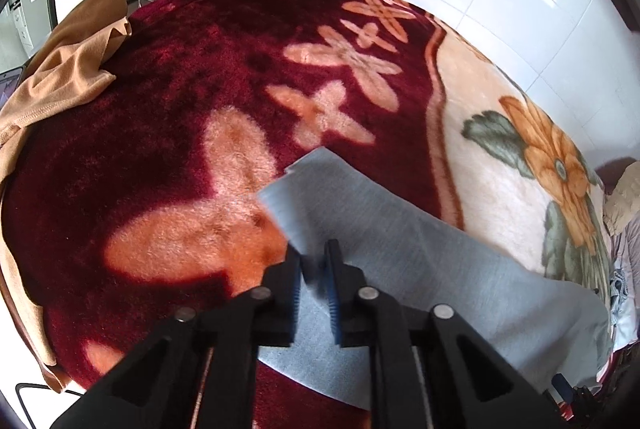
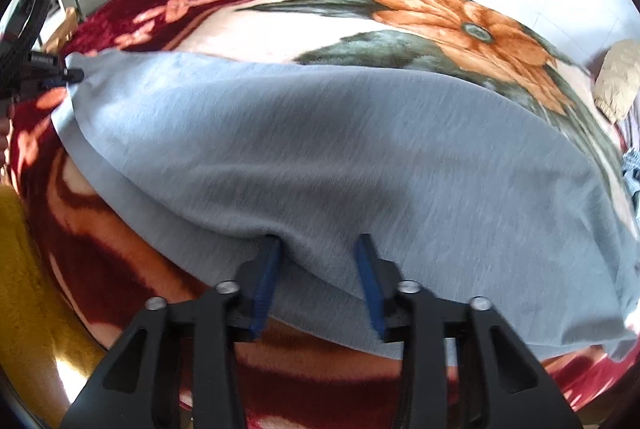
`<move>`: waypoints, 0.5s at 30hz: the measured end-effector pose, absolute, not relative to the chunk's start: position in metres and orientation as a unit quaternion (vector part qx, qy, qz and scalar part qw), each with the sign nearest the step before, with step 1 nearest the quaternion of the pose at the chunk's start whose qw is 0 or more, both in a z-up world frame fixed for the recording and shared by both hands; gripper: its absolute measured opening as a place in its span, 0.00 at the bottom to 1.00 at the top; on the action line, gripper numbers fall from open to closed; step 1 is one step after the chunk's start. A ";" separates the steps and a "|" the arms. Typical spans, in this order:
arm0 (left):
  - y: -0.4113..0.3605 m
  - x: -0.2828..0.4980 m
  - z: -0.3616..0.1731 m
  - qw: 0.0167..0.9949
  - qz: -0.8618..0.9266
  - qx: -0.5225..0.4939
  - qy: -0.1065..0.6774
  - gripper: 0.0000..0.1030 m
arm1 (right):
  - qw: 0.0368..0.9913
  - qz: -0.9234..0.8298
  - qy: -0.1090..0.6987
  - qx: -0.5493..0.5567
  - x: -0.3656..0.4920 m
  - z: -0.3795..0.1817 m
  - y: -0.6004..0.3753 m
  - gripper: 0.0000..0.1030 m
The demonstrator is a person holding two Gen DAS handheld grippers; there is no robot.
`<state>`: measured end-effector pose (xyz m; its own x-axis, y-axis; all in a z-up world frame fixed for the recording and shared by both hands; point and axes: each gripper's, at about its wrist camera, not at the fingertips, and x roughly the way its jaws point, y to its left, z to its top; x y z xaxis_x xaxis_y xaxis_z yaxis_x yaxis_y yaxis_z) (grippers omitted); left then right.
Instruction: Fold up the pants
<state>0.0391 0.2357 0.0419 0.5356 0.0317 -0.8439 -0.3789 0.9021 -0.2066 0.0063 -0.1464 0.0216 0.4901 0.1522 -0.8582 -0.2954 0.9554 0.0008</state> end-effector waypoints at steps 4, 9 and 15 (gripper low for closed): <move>0.236 0.035 0.054 0.864 0.115 -0.182 0.455 0.05 | 0.868 0.131 0.476 -0.049 0.009 0.035 -0.151 0.05; 0.234 0.026 0.067 0.867 0.108 -0.162 0.459 0.04 | 0.882 0.141 0.449 -0.025 -0.001 0.069 -0.165 0.03; 0.239 0.013 0.053 0.850 0.116 -0.146 0.493 0.04 | 0.868 0.157 0.466 -0.064 -0.018 0.066 -0.164 0.03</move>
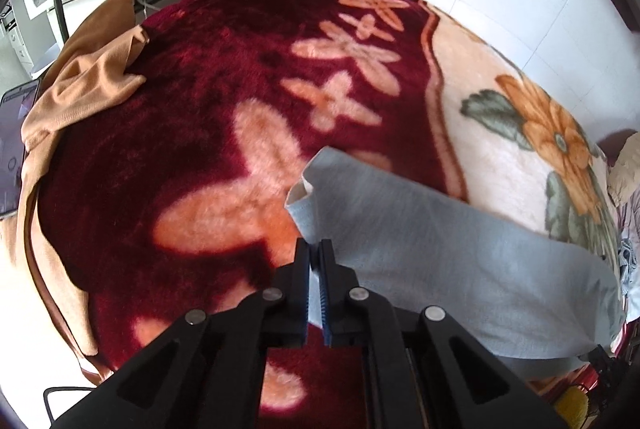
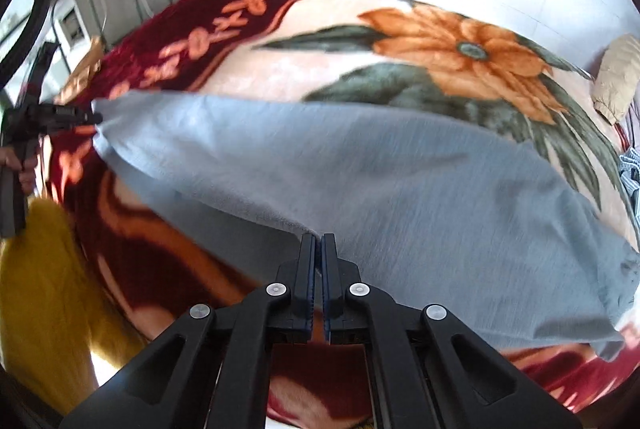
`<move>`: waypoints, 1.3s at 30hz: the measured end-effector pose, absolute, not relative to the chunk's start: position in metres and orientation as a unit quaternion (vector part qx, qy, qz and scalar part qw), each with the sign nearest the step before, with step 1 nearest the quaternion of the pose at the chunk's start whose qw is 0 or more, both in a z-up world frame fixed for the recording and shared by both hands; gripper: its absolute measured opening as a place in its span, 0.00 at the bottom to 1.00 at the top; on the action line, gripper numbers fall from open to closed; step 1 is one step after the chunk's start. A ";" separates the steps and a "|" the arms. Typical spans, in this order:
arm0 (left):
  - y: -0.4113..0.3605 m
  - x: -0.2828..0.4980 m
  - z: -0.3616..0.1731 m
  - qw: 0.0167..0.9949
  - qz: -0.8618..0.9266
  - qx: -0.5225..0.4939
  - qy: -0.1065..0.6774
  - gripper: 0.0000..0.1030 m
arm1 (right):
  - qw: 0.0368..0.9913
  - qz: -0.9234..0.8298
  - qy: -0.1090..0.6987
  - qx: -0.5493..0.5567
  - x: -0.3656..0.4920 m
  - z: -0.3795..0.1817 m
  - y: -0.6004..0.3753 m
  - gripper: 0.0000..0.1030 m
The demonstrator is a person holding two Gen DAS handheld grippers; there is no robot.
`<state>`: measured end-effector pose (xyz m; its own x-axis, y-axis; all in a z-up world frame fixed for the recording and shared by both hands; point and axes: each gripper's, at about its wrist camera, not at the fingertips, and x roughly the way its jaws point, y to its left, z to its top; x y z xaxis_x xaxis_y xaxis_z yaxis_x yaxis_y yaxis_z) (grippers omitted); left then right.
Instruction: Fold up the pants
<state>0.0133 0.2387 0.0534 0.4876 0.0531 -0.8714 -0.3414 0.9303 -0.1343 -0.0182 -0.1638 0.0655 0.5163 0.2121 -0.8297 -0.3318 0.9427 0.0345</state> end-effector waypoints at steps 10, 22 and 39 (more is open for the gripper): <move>0.240 -0.001 0.047 0.845 0.105 -0.149 0.502 0.04 | 0.858 0.127 0.492 -0.071 -0.026 0.047 -0.176 0.01; 0.241 0.005 0.043 0.839 0.111 -0.153 0.511 0.04 | 0.848 0.120 0.512 -0.064 -0.026 0.037 -0.177 0.31; 0.239 0.018 0.036 0.835 0.111 -0.160 0.514 0.04 | 0.847 0.148 0.493 -0.131 -0.018 0.020 -0.132 0.31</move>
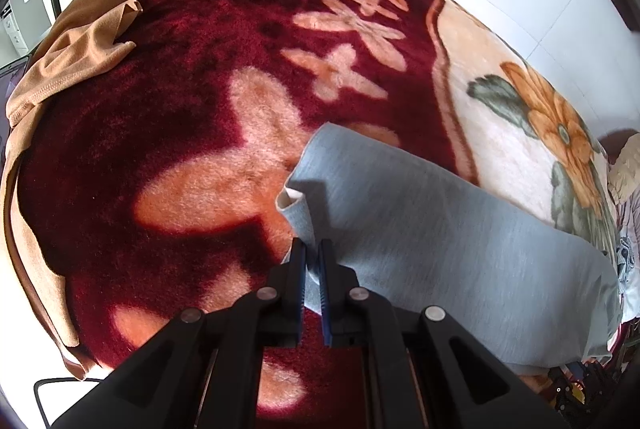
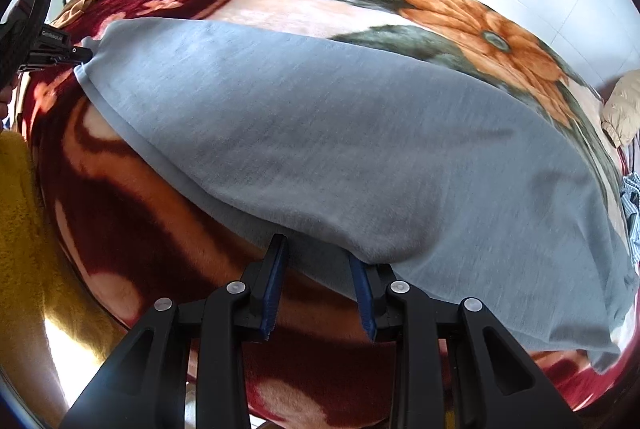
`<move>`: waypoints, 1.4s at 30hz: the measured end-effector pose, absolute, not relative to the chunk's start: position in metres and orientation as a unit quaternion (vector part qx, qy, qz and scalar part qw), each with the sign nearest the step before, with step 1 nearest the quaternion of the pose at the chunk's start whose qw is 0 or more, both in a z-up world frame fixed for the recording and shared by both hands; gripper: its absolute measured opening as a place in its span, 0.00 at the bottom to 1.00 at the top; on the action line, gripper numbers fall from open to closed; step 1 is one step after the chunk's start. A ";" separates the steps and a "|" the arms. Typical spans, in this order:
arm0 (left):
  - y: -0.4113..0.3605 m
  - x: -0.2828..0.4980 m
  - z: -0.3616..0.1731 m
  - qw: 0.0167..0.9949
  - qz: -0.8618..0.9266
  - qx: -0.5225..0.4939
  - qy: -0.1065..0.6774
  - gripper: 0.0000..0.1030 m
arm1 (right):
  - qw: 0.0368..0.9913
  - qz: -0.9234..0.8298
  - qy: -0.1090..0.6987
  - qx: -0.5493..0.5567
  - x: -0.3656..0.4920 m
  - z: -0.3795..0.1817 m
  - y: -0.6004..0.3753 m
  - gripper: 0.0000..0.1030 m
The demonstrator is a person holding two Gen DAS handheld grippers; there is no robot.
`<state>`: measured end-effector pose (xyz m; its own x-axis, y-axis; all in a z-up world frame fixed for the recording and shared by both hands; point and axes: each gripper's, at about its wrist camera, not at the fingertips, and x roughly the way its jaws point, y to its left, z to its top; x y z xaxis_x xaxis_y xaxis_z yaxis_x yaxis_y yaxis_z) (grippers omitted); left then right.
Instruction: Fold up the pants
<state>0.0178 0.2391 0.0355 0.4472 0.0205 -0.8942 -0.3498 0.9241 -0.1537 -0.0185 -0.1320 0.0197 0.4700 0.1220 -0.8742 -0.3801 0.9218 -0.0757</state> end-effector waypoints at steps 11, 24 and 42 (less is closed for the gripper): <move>0.240 0.015 0.045 0.845 0.118 -0.164 0.495 0.02 | 0.844 0.168 0.502 -0.085 0.000 0.023 -0.133 0.30; 0.225 0.003 0.059 0.857 0.112 -0.095 0.495 0.02 | 0.850 0.184 0.491 -0.057 -0.008 0.054 -0.157 0.00; 0.231 0.004 0.052 0.850 0.115 -0.107 0.502 0.02 | 0.851 0.153 0.437 -0.249 -0.021 0.031 -0.115 0.21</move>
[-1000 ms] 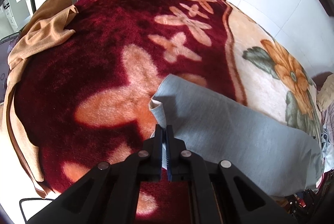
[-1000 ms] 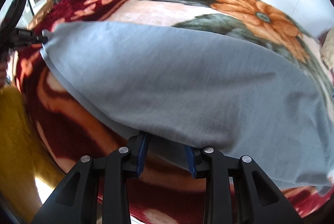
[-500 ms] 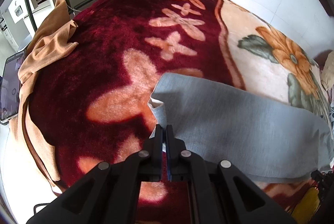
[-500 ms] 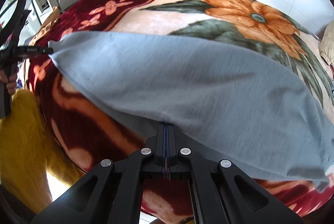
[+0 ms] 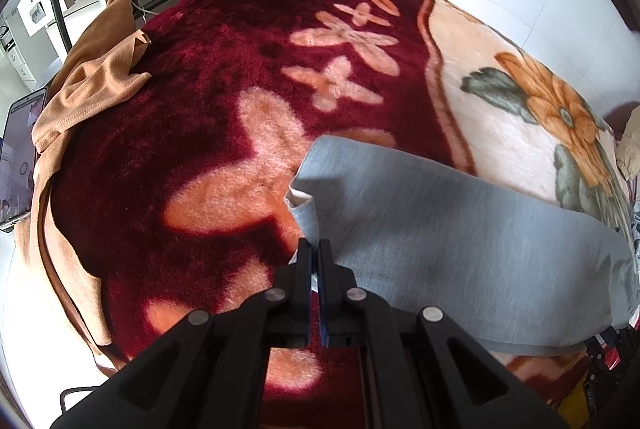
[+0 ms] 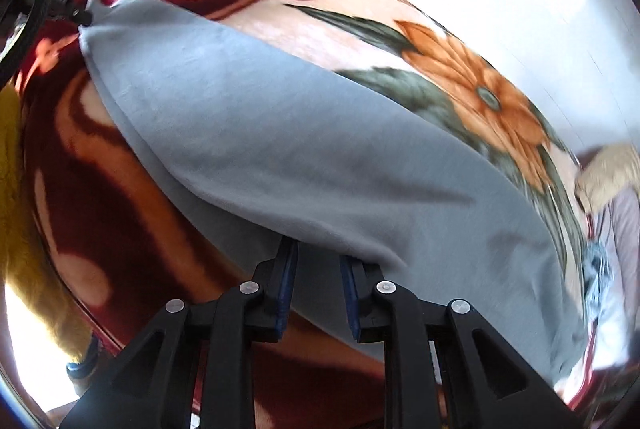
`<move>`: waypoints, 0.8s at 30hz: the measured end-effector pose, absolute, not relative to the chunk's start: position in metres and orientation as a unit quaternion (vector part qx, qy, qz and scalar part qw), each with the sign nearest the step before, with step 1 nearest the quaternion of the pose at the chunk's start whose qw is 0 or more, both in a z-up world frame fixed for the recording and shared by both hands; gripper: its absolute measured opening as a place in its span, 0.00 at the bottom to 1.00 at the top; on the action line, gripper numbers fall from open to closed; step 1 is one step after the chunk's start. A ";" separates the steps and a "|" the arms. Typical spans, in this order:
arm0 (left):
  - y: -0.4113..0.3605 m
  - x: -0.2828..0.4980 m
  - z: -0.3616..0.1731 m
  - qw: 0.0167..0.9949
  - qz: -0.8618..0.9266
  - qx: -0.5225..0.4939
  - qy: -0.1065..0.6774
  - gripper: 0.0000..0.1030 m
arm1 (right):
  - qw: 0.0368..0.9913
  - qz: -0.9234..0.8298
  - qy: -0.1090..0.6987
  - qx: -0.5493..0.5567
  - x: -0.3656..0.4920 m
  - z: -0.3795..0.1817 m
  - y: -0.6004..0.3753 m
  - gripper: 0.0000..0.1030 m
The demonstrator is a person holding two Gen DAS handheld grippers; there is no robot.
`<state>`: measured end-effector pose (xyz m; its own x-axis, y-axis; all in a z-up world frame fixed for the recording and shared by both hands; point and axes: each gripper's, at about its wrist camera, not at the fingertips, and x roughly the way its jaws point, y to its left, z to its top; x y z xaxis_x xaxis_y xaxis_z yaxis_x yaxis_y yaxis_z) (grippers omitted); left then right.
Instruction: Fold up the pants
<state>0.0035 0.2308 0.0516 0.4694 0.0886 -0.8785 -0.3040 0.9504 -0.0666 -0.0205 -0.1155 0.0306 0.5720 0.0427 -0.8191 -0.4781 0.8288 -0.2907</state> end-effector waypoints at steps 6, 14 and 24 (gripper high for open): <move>0.231 0.003 0.052 0.851 0.114 -0.109 0.501 0.02 | 0.828 0.191 0.450 -0.274 -0.017 0.017 -0.099 0.12; 0.231 -0.003 0.064 0.858 0.104 -0.118 0.488 0.02 | 0.846 0.201 0.446 -0.211 -0.025 0.041 -0.114 0.00; 0.231 -0.007 0.055 0.845 0.110 -0.111 0.512 0.03 | 0.845 0.196 0.463 -0.179 -0.040 0.044 -0.137 0.00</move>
<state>-0.0069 0.2312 0.0551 0.4522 0.0721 -0.8890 -0.2983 0.9516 -0.0746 -0.0404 -0.1369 0.0438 0.4934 0.1665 -0.8537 -0.4978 0.8589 -0.1201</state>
